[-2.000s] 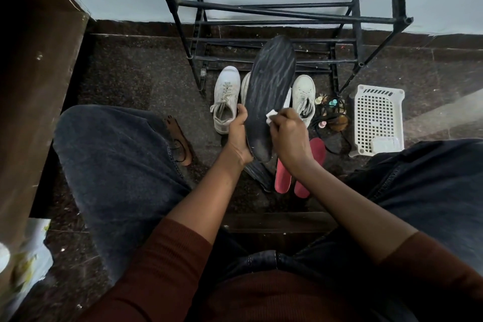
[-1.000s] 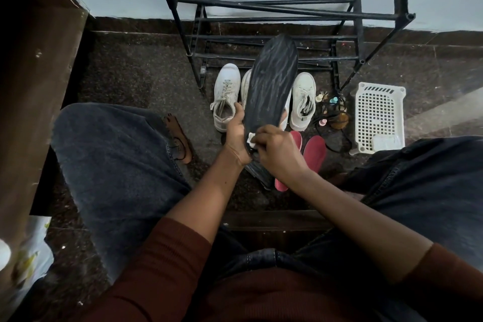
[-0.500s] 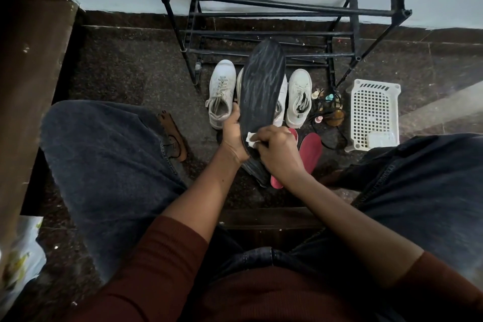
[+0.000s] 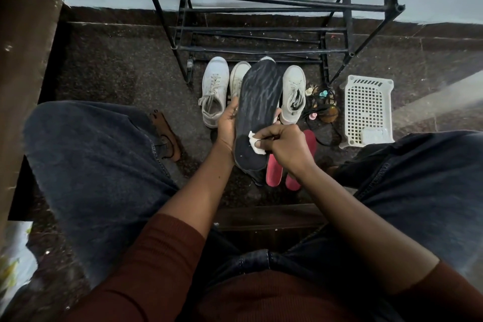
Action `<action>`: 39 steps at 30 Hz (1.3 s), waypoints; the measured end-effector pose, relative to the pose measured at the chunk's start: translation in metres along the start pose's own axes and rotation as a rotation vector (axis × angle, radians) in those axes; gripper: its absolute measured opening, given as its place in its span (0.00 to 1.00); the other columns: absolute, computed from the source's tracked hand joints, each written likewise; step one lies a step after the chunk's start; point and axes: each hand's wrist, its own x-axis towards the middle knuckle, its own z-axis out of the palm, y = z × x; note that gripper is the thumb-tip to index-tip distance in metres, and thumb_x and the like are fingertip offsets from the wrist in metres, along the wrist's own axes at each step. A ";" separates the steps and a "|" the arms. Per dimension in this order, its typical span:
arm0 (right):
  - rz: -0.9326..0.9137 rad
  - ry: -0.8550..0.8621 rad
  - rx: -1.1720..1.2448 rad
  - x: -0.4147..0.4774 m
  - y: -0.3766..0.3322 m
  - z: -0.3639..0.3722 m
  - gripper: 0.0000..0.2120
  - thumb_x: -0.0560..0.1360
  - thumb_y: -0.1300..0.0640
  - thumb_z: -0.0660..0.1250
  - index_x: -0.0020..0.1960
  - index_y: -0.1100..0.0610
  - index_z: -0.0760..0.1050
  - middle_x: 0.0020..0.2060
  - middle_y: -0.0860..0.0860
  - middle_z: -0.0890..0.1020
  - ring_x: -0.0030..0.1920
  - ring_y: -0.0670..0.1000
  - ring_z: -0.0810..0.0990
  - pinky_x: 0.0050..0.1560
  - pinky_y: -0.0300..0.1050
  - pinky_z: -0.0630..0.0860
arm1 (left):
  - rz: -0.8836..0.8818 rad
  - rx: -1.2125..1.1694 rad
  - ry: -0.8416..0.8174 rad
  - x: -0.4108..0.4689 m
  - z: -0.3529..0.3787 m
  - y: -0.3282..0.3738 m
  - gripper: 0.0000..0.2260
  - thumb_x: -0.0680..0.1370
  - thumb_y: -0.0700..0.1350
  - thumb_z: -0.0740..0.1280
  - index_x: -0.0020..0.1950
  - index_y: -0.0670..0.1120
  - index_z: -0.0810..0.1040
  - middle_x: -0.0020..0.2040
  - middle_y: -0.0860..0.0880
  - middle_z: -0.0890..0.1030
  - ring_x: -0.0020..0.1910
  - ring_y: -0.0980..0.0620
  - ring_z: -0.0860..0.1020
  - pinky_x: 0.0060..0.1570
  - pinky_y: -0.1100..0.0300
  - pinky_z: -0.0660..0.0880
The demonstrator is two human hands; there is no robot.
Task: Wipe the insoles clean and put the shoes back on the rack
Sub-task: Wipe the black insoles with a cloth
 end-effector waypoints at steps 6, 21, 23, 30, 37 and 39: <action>-0.279 0.030 -0.573 -0.006 0.005 0.015 0.08 0.70 0.65 0.69 0.46 0.56 0.83 0.48 0.50 0.83 0.53 0.52 0.76 0.54 0.49 0.72 | -0.022 0.072 0.127 0.004 -0.001 0.001 0.26 0.82 0.56 0.49 0.62 0.35 0.72 0.55 0.37 0.80 0.52 0.41 0.80 0.62 0.47 0.71; -0.397 0.044 -0.615 0.025 -0.005 0.015 0.11 0.72 0.69 0.64 0.51 0.63 0.81 0.51 0.57 0.80 0.50 0.57 0.79 0.54 0.46 0.73 | -0.009 0.259 0.363 0.008 -0.004 -0.014 0.36 0.81 0.62 0.41 0.71 0.34 0.65 0.67 0.35 0.70 0.69 0.43 0.68 0.67 0.55 0.67; -0.402 0.043 -0.590 0.015 0.000 0.017 0.11 0.71 0.70 0.65 0.49 0.63 0.82 0.51 0.58 0.81 0.51 0.58 0.79 0.55 0.43 0.70 | -0.020 0.102 0.299 0.006 0.001 -0.010 0.38 0.79 0.65 0.41 0.74 0.36 0.59 0.67 0.34 0.70 0.70 0.44 0.66 0.62 0.55 0.69; -0.413 0.115 -0.616 0.040 -0.004 0.005 0.09 0.72 0.68 0.65 0.49 0.65 0.81 0.48 0.60 0.82 0.49 0.57 0.80 0.53 0.41 0.70 | -0.114 0.000 0.135 0.005 0.009 -0.014 0.38 0.76 0.69 0.43 0.58 0.38 0.75 0.53 0.39 0.77 0.56 0.45 0.75 0.65 0.52 0.65; -0.352 0.149 -0.610 0.053 -0.009 0.005 0.10 0.73 0.66 0.65 0.52 0.63 0.81 0.52 0.58 0.82 0.53 0.55 0.79 0.56 0.41 0.70 | -0.064 -0.008 0.100 0.002 0.009 -0.019 0.33 0.79 0.65 0.45 0.51 0.40 0.78 0.45 0.41 0.81 0.48 0.48 0.79 0.53 0.56 0.75; -0.375 0.116 -0.591 0.036 -0.005 0.013 0.08 0.72 0.67 0.66 0.49 0.64 0.81 0.50 0.58 0.82 0.51 0.55 0.80 0.57 0.39 0.68 | 0.013 0.012 0.162 0.002 0.005 -0.012 0.33 0.81 0.62 0.43 0.50 0.38 0.78 0.44 0.41 0.81 0.46 0.48 0.80 0.52 0.58 0.75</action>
